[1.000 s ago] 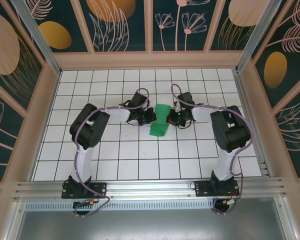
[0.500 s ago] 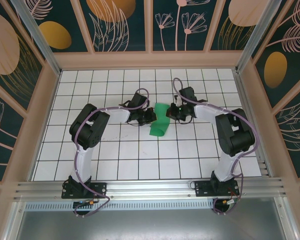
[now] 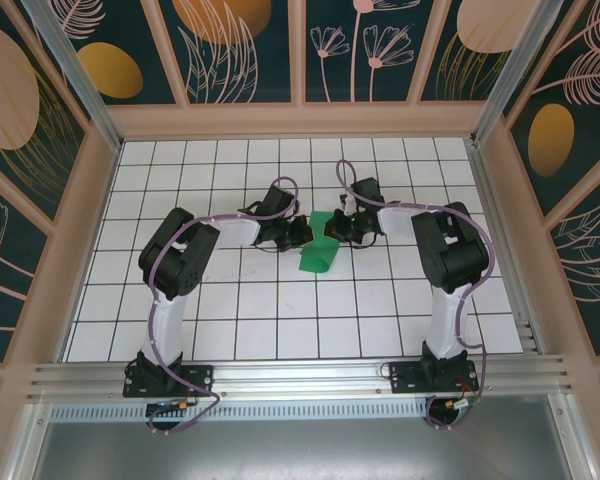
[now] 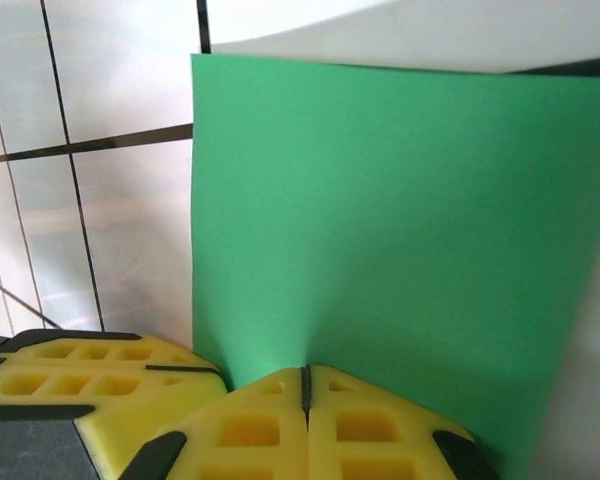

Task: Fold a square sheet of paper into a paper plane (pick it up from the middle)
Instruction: Fold the square sheet of paper in half at the center of the table.

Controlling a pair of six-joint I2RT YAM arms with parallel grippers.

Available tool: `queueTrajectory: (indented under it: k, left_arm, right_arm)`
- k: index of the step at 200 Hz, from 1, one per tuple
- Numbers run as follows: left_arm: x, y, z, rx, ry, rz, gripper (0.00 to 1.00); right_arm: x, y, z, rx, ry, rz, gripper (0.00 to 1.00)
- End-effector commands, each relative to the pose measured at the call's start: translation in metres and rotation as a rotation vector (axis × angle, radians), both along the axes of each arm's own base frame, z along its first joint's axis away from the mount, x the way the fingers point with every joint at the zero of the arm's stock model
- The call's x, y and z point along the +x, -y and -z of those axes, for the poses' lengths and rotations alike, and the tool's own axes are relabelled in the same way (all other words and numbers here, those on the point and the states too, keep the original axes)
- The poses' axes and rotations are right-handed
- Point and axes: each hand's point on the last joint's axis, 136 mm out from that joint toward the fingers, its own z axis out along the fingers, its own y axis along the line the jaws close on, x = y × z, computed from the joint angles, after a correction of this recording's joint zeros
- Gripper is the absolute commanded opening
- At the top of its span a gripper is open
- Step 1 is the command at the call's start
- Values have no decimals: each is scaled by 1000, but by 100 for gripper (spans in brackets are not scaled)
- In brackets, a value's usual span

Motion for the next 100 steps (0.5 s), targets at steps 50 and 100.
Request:
queueTrajectory:
  k: [50, 100]
  left_arm:
    - [-59, -75, 103, 358, -244, -63, 2]
    - [-57, -73, 102, 353, -241, -67, 2]
  right_arm:
    - [40, 69, -25, -61, 84, 176, 4]
    - [29, 21, -47, 13, 126, 71, 5]
